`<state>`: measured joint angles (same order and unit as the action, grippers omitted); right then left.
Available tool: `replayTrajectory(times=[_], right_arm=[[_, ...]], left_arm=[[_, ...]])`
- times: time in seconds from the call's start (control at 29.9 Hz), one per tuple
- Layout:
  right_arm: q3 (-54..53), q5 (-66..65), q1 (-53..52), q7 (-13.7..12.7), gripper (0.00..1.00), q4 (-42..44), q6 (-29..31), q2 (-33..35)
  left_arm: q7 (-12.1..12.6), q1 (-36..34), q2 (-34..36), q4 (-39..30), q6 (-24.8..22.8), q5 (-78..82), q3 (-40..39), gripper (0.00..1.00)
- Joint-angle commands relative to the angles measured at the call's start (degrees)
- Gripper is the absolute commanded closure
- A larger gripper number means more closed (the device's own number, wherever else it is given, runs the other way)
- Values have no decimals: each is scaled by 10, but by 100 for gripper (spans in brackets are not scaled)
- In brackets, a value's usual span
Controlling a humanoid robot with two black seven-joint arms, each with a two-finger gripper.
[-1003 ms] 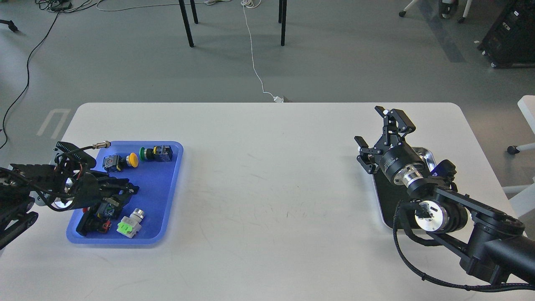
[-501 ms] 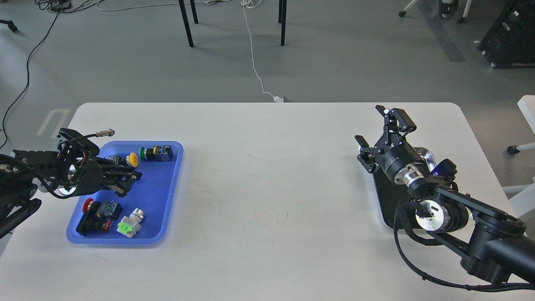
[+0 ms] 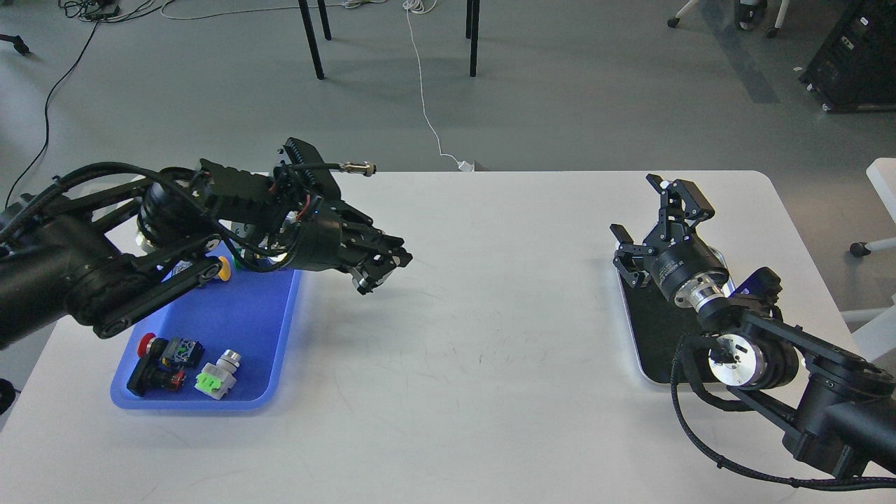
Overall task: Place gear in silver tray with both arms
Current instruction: 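Lift the gear and carry it toward the table center, then release the gear on the table and pull the left arm back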
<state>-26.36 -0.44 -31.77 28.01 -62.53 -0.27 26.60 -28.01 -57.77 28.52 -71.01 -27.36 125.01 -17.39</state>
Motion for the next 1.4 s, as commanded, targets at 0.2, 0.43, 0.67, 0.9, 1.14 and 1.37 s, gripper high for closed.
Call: replayTrajectory(times=[0.2,0.43,0.67,0.9,1.14,1.37], right_arm=[[0,0,4,0,4,0,0,11],[-1,0,12,0,4,0,0,21],[-3,0,16,0,4,0,0,22],[-3,0,17,0,4,0,1,21],[-4,0,16,0,4,0,1,21],[-3,0,15,0,4,-3,2,21]], left_arm=[[0,-84,-216,141,-1,0,118,81],[0,-81,-285,189,-1,0,145,81],[0,-76,-285,190,0,0,177,80],[0,-67,-285,217,1,0,185,76],[0,-67,-285,217,1,0,185,32],[0,-74,-263,180,9,0,119,14]])
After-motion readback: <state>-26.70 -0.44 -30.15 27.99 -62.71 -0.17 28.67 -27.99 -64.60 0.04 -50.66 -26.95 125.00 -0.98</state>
